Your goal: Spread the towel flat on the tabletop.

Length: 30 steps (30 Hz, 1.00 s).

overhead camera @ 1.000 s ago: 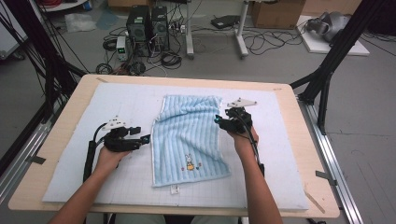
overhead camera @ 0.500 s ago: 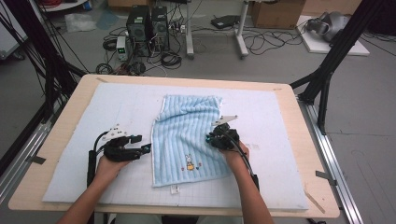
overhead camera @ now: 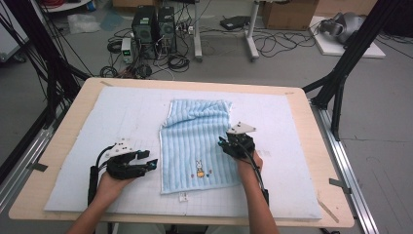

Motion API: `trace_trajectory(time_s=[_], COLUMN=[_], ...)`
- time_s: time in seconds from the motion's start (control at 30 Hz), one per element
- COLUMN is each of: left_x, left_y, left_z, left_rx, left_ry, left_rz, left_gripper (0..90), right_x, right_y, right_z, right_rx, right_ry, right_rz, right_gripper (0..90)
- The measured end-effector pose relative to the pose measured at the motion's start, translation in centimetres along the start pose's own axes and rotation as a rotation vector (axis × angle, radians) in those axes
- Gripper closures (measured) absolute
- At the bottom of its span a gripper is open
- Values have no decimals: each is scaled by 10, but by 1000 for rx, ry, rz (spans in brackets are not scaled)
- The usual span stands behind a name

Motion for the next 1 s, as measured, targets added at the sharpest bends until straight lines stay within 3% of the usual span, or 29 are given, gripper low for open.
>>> trace_trajectory(time_s=[0.13, 0.2, 0.3, 0.43, 0.53, 0.63, 0.67, 0.73, 0.83, 0.93, 1.0], left_x=[-9, -14, -20, -23, -26, -27, -27, -28, -27, -24, -21], left_y=[-15, -24, -33, -40, -40, -39, -38, -39, -40, -41, -40], left_z=[0, 3, 9, 12, 16, 16, 16, 17, 17, 18, 19], left_rx=[-15, -32, -71, -101, -118, -128, -132, -149, -154, -139, -131], left_ry=[16, 42, 93, 125, 167, 170, 172, 176, 178, 178, 180], left_rz=[33, 73, 102, 136, 125, 100, 88, 85, 89, 107, 113], left_gripper=[369, 376, 459, 526, 557, 611, 640, 791, 866, 872, 873], right_x=[27, 36, 51, 68, 72, 71, 71, 71, 71, 70, 68], right_y=[5, 5, 5, 4, 4, 7, 8, 12, 20, 29, 37], right_z=[4, 9, 20, 37, 46, 49, 49, 48, 43, 42, 47], right_rx=[-23, -46, -48, -73, -96, -113, -120, -116, -136, -107, -76], right_ry=[-40, -46, -28, -15, -9, -1, -3, -1, -14, -6, 32], right_rz=[-44, -58, -61, -60, -70, -87, -93, -102, -123, -164, -191], right_gripper=[592, 580, 571, 569, 560, 544, 539, 535, 531, 569, 601])
Point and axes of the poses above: each handheld gripper's, and its own axes: x roughly backward along the jaws, z roughly out of its underside, y roughly to its left, the point moved 10 cm from there along -x, roughly forward along the jaws, and after that the axes turned 8 degrees about -y, right-handed, at the moved point
